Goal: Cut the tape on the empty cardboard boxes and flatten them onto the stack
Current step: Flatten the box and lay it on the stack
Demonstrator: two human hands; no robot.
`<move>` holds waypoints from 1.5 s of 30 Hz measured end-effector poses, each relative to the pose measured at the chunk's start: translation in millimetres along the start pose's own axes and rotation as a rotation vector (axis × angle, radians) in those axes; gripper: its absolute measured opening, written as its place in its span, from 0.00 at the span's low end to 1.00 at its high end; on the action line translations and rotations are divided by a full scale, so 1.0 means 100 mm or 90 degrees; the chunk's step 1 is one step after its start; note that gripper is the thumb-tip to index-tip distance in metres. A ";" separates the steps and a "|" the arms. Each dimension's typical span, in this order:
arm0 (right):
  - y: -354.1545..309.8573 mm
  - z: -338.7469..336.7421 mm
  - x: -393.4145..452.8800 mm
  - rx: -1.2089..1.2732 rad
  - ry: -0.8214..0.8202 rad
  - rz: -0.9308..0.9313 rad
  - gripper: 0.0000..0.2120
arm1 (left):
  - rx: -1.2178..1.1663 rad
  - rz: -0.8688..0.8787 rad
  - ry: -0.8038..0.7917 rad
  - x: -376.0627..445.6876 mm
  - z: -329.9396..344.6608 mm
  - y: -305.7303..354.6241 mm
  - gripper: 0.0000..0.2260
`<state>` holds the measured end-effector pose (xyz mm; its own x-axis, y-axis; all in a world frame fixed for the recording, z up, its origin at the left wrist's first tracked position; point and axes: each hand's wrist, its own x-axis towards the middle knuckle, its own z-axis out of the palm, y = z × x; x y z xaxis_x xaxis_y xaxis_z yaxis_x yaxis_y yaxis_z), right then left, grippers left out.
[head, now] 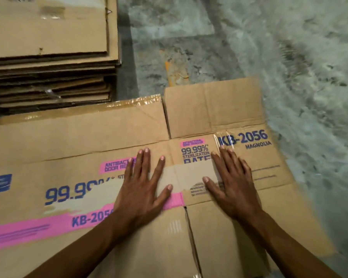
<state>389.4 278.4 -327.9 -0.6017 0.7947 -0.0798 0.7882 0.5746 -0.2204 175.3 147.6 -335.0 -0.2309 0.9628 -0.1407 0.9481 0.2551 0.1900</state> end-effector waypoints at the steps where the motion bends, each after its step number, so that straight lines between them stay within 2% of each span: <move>1: 0.00 0.00 0.00 0.002 -0.006 -0.001 0.34 | -0.003 -0.001 -0.009 0.00 -0.02 0.00 0.32; 6: -0.08 -0.12 0.00 -0.043 -0.067 0.006 0.39 | -0.008 0.007 -0.072 -0.02 -0.15 -0.07 0.38; 9: -0.19 -0.28 -0.15 -0.050 -0.123 -0.003 0.36 | 0.032 0.030 -0.122 -0.31 -0.25 -0.25 0.42; 16: -0.10 -0.56 -1.16 -0.115 -0.334 -0.239 0.40 | 0.045 0.060 -0.196 -1.32 -0.31 -0.57 0.47; 19: -0.08 -0.50 -1.37 -0.148 -0.353 -0.279 0.47 | 0.017 0.050 -0.216 -1.49 -0.35 -0.49 0.49; 21: -0.13 -0.44 -1.38 -0.201 -0.328 -0.270 0.49 | -0.008 0.039 -0.228 -1.52 -0.42 -0.41 0.52; 24: -0.27 -0.38 -1.38 -0.265 -0.259 -0.275 0.43 | -0.050 0.034 -0.230 -1.49 -0.60 -0.26 0.57; 26: -0.35 -0.45 -1.38 -0.299 -0.271 -0.272 0.39 | -0.099 0.043 -0.242 -1.49 -0.74 -0.12 0.58; 28: -0.44 -0.70 -1.31 -0.311 -0.312 -0.260 0.40 | -0.132 0.066 -0.272 -1.51 -0.94 0.04 0.56; 32: -0.60 -1.49 -0.99 -0.305 -0.359 -0.283 0.38 | -0.039 0.125 -0.300 -1.54 -1.47 0.34 0.53; 34: -0.72 -1.94 -0.78 -0.243 -0.363 -0.268 0.34 | 0.009 0.131 -0.253 -1.51 -1.77 0.39 0.48; 36: -0.82 -2.35 -0.58 -0.192 -0.323 -0.253 0.31 | 0.051 0.117 -0.149 -1.42 -2.08 0.37 0.43; 39: -0.89 -2.67 -0.42 -0.186 -0.247 -0.249 0.27 | 0.173 0.089 -0.044 -1.29 -2.47 0.27 0.41; 41: -0.90 -2.72 -0.39 -0.213 -0.247 -0.264 0.21 | 0.197 0.038 -0.066 -1.26 -2.58 0.19 0.41; 43: -0.87 -2.79 -0.36 -0.190 -0.294 -0.254 0.16 | 0.132 -0.039 -0.117 -1.31 -2.63 0.16 0.41; 45: -0.83 -3.03 -0.30 -0.185 -0.302 -0.237 0.15 | 0.123 -0.050 -0.107 -1.40 -2.77 0.20 0.37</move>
<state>380.7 266.3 -12.3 -0.7794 0.3997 -0.4825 0.4799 0.8759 -0.0496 165.5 43.1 -42.1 -0.2814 0.9081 -0.3101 0.9565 0.2913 -0.0147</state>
